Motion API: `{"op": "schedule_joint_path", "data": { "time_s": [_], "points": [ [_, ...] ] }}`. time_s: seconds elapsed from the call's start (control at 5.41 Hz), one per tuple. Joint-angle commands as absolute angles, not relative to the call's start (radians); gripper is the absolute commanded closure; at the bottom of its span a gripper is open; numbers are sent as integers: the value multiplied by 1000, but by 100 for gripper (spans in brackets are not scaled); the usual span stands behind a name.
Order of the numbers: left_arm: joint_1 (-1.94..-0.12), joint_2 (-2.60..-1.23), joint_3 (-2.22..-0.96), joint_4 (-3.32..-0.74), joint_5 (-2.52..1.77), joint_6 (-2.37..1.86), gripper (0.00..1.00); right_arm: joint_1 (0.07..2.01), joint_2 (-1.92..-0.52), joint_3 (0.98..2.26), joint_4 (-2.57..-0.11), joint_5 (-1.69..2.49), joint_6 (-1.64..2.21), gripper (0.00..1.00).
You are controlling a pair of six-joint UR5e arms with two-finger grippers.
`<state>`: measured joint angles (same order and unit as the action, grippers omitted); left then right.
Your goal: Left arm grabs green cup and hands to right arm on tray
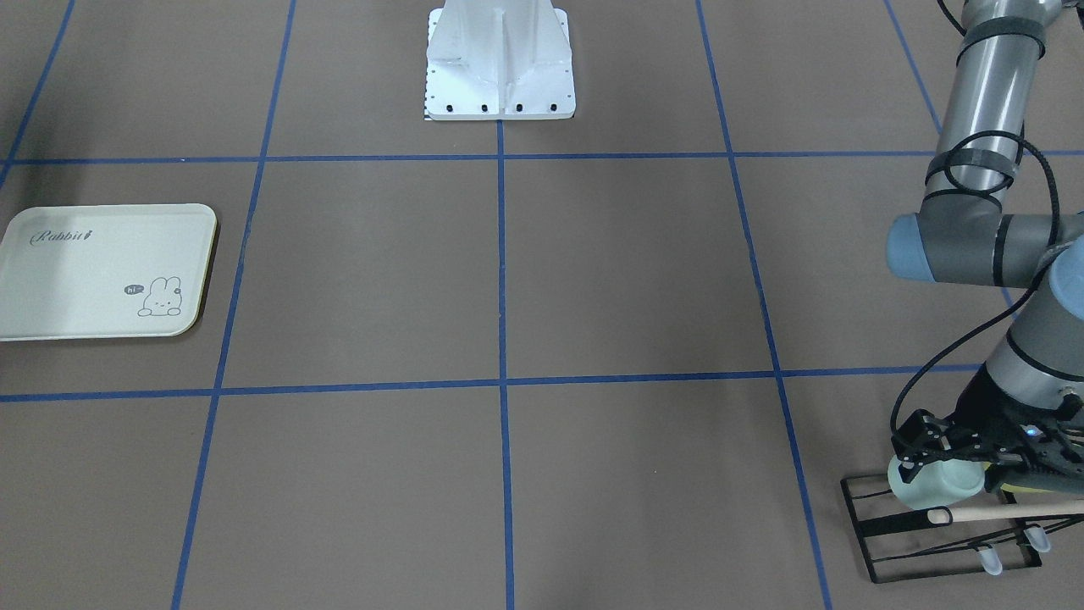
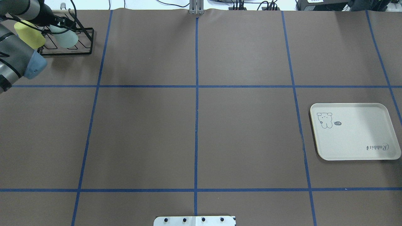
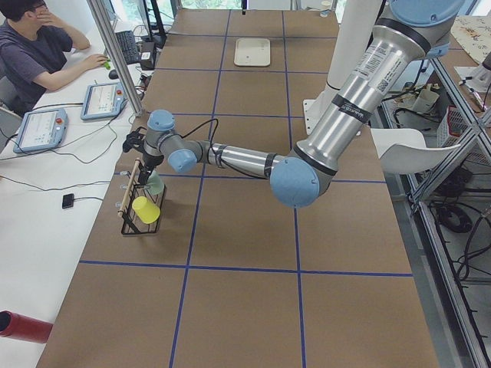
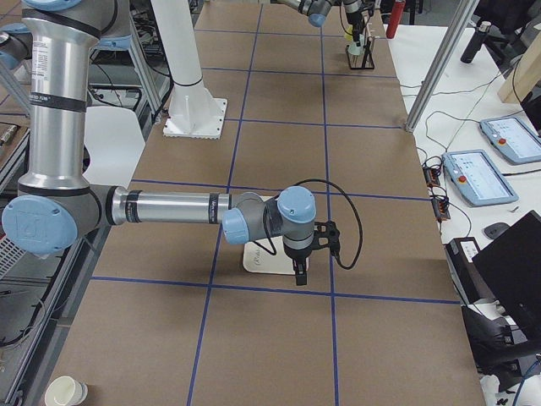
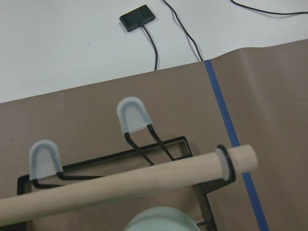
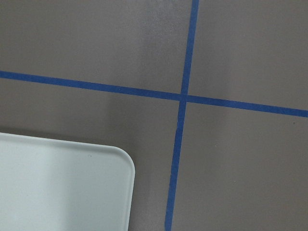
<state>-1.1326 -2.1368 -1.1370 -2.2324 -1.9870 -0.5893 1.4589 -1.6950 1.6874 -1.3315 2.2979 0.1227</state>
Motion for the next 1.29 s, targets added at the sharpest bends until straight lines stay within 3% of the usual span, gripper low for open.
{"op": "schedule_joint_path", "data": {
  "time_s": [0.0,0.74,0.92,1.11],
  "points": [
    [-1132,-2134,-1143,-2233,-1988,-581,2,1459,-1695,1687,-1331,2298,123,0],
    [-1132,-2126,-1146,-2237,-1990,-581,3,1459,-1695,1686,-1331,2298,123,0],
    [-1132,-2125,-1146,-2235,-1990,-581,16,1459,-1695,1686,-1331,2298,123,0],
    [-1134,-2125,-1147,-2233,-1990,-581,18,1459,-1695,1686,-1331,2298,123,0]
  ]
}}
